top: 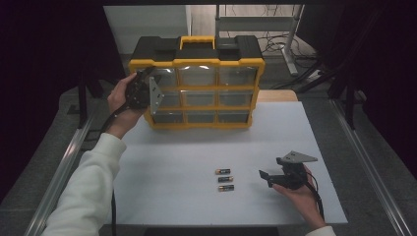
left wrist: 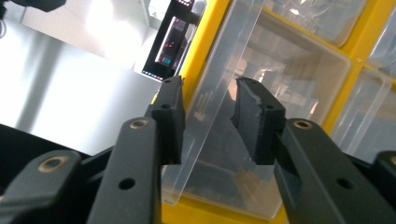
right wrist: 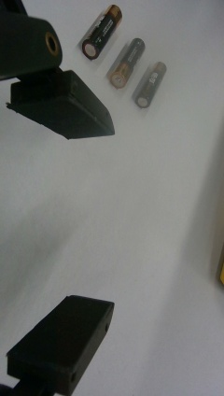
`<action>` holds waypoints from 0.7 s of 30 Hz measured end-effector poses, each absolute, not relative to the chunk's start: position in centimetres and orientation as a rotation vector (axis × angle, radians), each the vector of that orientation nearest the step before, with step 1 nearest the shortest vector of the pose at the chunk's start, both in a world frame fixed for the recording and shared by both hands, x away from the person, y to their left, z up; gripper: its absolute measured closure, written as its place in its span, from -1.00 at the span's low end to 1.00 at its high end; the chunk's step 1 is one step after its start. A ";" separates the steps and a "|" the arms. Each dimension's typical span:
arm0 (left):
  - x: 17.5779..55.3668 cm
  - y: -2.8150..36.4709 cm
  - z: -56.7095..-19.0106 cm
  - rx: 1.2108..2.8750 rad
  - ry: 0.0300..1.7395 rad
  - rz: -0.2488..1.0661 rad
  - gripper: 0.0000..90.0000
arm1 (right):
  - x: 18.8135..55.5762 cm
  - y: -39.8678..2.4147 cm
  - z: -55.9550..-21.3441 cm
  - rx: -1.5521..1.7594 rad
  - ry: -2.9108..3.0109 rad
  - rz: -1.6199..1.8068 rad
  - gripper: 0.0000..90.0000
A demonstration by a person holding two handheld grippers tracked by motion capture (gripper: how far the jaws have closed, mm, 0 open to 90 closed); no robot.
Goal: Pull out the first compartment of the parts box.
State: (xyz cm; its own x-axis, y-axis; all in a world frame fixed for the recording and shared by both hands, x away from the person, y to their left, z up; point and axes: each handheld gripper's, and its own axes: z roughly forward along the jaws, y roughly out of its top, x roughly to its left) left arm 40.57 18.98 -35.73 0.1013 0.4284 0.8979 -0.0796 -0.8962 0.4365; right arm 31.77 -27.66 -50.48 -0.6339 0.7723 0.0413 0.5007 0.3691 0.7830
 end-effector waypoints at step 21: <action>40.4 19.2 -35.7 1.992 0.326 1.860 0.55 | 31.8 -27.7 -50.5 1.118 2.303 1.133 -0.70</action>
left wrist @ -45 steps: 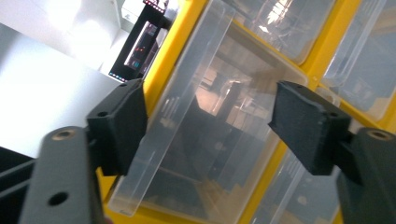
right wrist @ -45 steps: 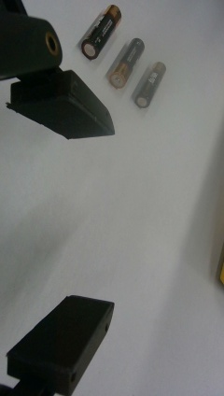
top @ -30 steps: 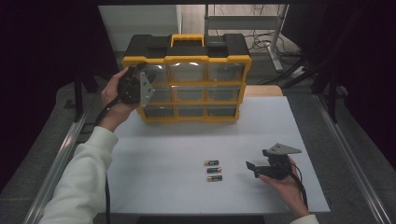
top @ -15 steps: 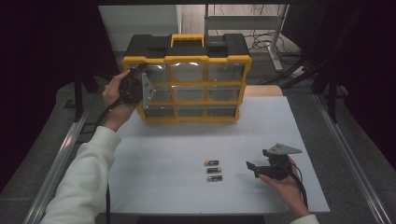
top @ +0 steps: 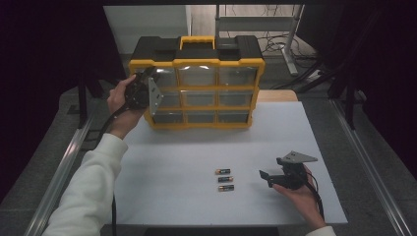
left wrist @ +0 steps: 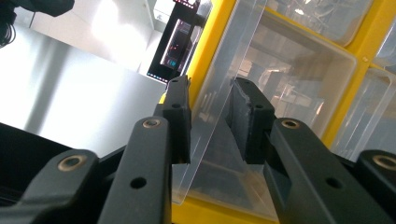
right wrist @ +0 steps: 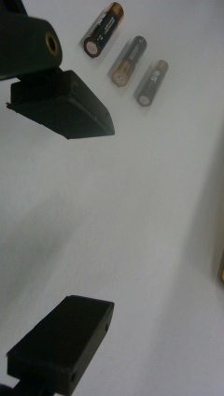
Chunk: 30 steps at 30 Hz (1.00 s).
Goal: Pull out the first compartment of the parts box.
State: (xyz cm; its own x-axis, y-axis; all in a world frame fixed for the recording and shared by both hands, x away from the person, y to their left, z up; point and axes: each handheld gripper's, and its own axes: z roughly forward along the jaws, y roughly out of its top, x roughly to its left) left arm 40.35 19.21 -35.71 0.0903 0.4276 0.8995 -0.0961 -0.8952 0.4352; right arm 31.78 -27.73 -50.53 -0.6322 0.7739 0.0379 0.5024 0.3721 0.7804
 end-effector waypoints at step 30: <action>39.0 19.6 -35.9 1.968 0.309 1.839 0.54 | 31.7 -27.8 -50.5 1.122 2.302 1.137 -0.70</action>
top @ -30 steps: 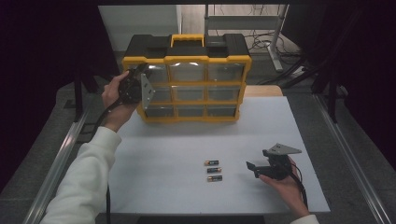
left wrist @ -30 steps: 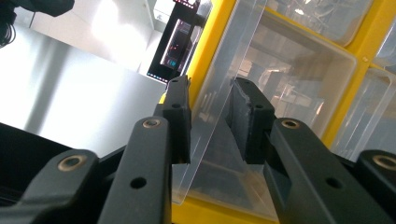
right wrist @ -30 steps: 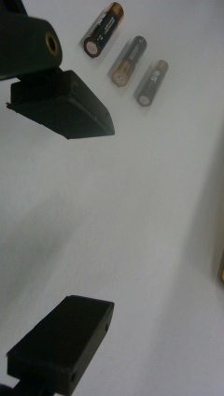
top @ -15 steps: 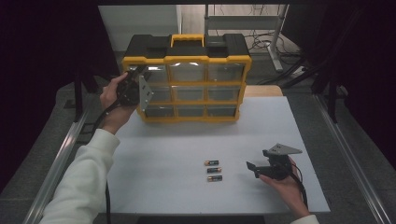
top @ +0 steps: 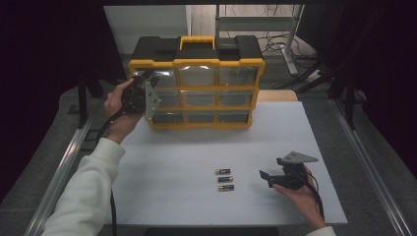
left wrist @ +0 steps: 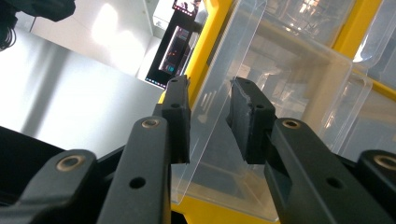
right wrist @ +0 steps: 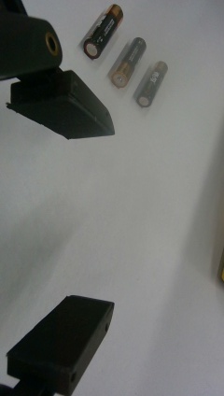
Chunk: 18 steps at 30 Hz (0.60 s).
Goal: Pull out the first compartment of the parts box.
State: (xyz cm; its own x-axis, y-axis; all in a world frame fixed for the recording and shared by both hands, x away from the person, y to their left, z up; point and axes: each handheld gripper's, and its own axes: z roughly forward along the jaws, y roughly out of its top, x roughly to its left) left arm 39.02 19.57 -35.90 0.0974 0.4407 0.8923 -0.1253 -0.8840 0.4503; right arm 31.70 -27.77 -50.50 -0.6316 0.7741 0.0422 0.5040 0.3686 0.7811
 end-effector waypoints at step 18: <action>38.3 19.7 -36.0 1.962 0.297 1.841 0.54 | 31.7 -27.8 -50.5 1.122 2.301 1.138 -0.70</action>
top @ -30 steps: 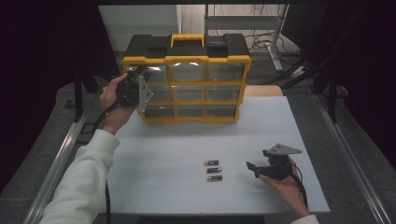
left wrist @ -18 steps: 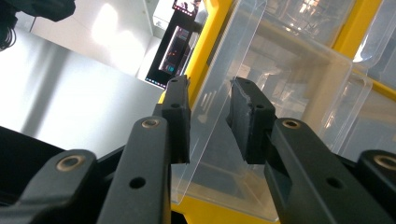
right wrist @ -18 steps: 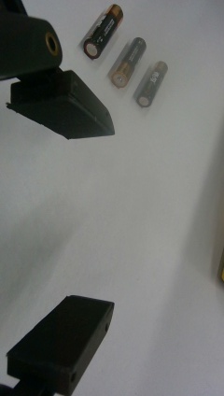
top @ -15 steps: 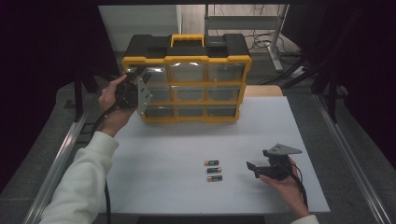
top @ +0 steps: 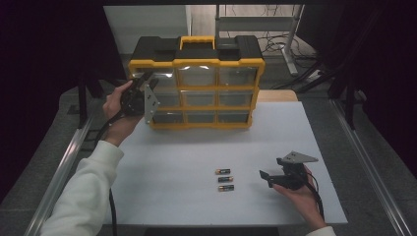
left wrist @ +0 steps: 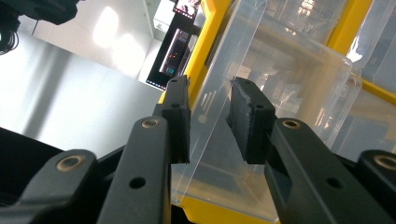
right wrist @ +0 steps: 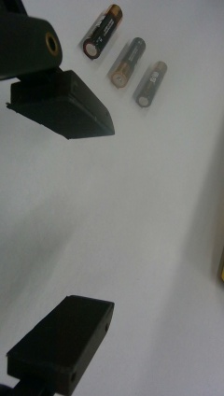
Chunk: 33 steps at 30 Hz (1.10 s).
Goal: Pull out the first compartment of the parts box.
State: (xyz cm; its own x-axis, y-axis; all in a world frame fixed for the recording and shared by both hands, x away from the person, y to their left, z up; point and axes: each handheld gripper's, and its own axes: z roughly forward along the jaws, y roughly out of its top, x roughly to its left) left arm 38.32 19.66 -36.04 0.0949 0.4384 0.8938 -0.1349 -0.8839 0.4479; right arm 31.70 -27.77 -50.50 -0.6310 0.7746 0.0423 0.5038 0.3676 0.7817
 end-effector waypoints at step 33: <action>37.1 19.8 -36.2 1.946 0.278 1.841 0.54 | 31.6 -27.8 -50.4 1.122 2.297 1.140 -0.70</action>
